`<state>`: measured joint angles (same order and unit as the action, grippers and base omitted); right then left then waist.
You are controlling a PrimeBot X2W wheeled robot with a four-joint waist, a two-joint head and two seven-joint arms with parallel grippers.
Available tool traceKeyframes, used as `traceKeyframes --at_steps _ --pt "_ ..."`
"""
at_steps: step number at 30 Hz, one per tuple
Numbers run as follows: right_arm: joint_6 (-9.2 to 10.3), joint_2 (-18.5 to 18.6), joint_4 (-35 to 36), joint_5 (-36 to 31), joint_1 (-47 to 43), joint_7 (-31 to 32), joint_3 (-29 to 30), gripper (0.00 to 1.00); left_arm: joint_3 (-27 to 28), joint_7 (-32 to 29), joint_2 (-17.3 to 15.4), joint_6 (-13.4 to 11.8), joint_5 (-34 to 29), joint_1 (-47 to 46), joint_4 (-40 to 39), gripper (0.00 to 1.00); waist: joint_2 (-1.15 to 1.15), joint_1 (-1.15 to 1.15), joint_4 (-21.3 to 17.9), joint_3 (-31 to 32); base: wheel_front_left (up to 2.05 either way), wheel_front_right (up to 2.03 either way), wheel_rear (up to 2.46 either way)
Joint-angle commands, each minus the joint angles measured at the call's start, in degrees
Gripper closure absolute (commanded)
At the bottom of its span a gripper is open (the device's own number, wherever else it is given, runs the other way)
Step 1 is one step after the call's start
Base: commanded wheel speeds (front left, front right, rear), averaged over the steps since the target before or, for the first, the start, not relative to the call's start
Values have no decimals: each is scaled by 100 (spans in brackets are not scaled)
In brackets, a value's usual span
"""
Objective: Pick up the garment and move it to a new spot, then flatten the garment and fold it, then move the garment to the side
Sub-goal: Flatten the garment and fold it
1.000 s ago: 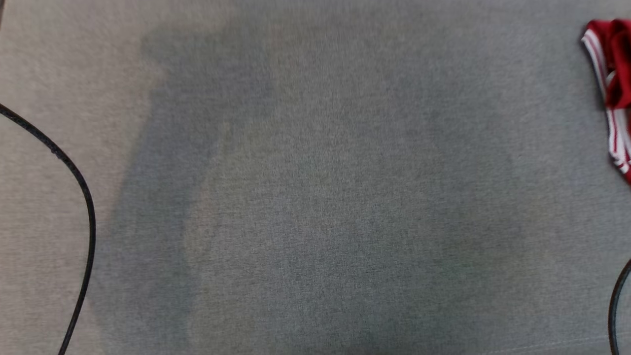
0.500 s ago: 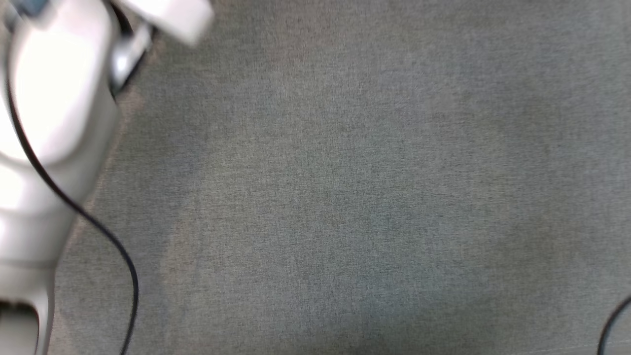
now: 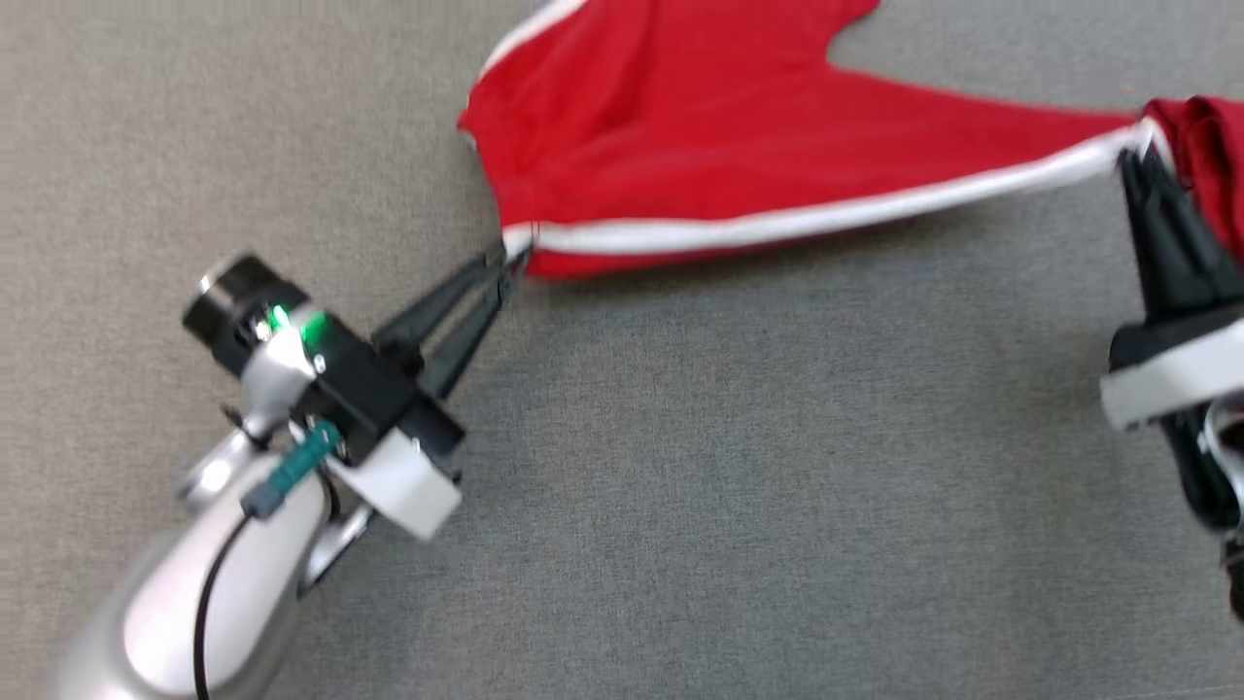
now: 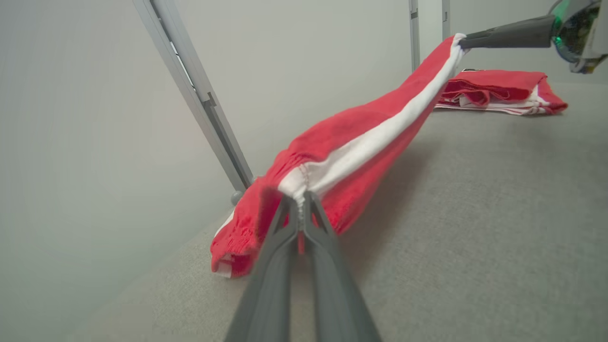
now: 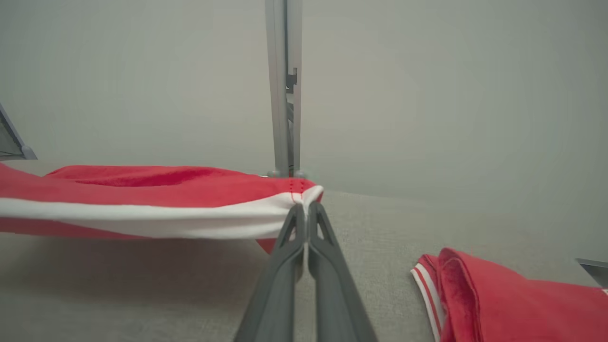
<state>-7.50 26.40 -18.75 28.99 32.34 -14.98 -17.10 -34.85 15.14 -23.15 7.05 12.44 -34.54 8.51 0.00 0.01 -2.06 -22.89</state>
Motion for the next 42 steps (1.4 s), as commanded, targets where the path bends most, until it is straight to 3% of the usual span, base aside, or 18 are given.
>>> traceKeyframes --at_steps 1,14,26,34,42 --pt "0 -16 63 48 -290 -23 30 100 43 1 -71 -49 -99 292 -49 100 0 -1 -51 360 0 0 0" --pt "1 -9 452 -22 -2232 -23 130 100 306 1 -116 -407 -359 2284 -469 100 0 -1 -268 1393 0 0 0" --pt "2 208 976 -138 -3161 -23 342 100 403 1 -188 -587 -375 3338 -1045 100 0 -1 -277 1709 0 0 0" --pt "1 410 546 -265 -2494 105 7 100 51 -9 174 -315 -342 2952 -782 100 0 -1 27 1446 0 0 0" --pt "0 621 -336 -59 -876 554 -384 100 70 -317 991 -38 1006 2350 -259 100 0 -1 588 927 0 0 0"
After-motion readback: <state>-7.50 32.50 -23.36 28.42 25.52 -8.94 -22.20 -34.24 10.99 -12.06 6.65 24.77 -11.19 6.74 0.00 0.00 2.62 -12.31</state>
